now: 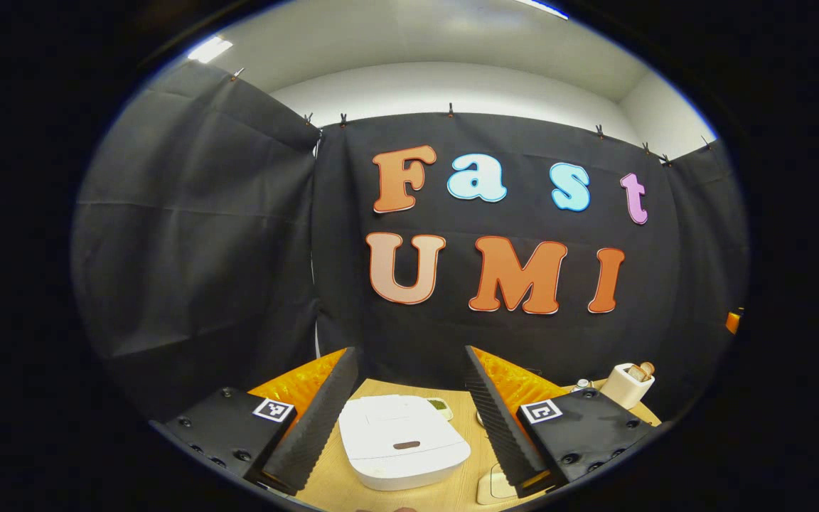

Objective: Close the left gripper, press the button to open the rice cooker; take a wooden spoon from the chopstick holder with the right hand, scoop a spoonful of rice and pour it into the rice cooker, then put the wooden spoon back into the chopstick holder.

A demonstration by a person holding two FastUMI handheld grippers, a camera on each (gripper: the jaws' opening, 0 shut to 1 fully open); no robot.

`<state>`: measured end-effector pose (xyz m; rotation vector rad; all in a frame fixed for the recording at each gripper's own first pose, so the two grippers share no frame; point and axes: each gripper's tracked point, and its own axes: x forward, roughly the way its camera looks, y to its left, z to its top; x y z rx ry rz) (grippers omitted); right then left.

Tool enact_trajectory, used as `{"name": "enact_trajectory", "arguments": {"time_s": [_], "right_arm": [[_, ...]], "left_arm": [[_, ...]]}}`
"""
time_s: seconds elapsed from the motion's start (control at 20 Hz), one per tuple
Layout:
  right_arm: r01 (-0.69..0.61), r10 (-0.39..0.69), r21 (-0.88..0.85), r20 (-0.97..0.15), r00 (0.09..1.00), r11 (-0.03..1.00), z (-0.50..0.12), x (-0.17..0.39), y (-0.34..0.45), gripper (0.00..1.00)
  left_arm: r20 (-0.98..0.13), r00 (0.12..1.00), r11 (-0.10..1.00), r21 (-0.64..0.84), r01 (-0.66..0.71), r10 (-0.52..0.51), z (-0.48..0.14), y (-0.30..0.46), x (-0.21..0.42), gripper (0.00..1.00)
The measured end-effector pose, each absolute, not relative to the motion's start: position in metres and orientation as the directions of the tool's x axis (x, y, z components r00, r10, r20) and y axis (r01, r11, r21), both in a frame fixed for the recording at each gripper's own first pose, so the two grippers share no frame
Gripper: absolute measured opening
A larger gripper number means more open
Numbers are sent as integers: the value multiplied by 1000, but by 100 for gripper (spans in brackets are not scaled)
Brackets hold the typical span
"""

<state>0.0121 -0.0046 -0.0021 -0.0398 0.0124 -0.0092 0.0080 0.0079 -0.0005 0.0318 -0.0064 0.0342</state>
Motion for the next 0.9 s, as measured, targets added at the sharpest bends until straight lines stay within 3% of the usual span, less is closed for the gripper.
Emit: {"name": "enact_trajectory", "arguments": {"time_s": [0.4,0.55,0.7,0.85,0.9], "right_arm": [[0,0,-38,-9,1000,999,-1,12,-3,96],[-13,13,-31,-11,1000,999,-2,11,1,96],[-18,18,-27,-7,1000,999,-1,13,1,96],[-13,13,-37,-7,1000,999,-3,16,3,96],[-8,7,-38,-9,1000,999,-4,16,2,96]], "left_arm": [[0,1000,999,37,-23,23,-2,6,8,100],[2,999,997,61,-42,42,-1,12,8,67],[-3,999,998,49,-31,32,-1,11,6,5],[-5,999,997,62,-53,53,-8,20,11,10],[6,998,996,64,-62,62,1,26,6,6]]}}
